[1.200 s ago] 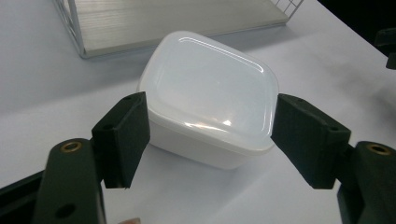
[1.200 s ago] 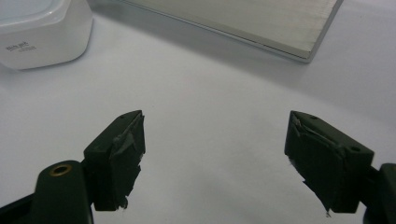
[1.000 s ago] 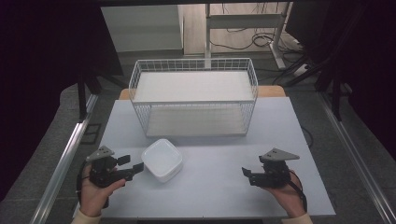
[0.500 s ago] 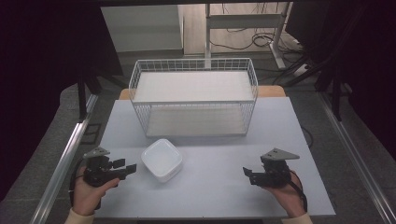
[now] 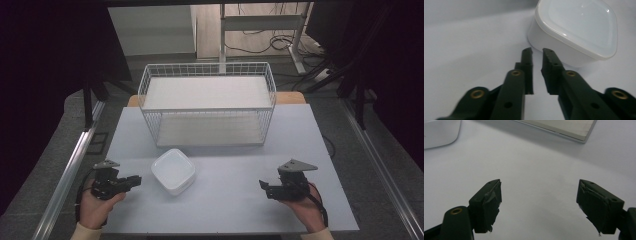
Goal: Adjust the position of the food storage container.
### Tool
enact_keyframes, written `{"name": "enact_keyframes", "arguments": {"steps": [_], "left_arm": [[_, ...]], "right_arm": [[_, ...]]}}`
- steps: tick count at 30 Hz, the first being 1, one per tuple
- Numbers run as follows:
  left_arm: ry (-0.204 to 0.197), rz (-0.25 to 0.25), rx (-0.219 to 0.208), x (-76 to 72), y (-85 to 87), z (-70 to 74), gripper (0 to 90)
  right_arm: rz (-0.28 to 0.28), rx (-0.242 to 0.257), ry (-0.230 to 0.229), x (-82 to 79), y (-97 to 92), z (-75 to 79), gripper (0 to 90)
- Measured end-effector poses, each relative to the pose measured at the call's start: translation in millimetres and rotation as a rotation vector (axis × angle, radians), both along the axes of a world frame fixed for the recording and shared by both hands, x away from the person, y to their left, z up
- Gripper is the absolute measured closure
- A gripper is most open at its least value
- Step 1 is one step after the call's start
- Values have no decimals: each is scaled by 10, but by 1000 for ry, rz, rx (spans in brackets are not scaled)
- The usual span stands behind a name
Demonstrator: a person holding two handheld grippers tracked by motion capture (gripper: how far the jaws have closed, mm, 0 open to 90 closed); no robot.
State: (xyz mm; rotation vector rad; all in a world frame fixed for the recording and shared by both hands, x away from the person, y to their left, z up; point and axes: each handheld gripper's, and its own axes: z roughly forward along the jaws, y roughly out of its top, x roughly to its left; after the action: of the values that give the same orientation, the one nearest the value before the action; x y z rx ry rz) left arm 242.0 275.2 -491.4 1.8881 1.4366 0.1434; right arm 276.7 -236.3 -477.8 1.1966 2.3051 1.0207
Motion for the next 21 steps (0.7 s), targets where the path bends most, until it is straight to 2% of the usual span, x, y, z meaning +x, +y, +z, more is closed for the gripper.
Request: {"name": "enact_keyframes", "arguments": {"steps": [4,11,21], "left_arm": [[20,-25,-3,70,-80,-43,898],[44,-10,5,220,-122,-130,900],[48,-16,28,333,-181,-163,900]], "right_arm": [[-4,-4,4,8,-1,-9,203],[-9,-8,7,16,-4,-18,203],[-19,-5,2,20,-34,-1,202]]}}
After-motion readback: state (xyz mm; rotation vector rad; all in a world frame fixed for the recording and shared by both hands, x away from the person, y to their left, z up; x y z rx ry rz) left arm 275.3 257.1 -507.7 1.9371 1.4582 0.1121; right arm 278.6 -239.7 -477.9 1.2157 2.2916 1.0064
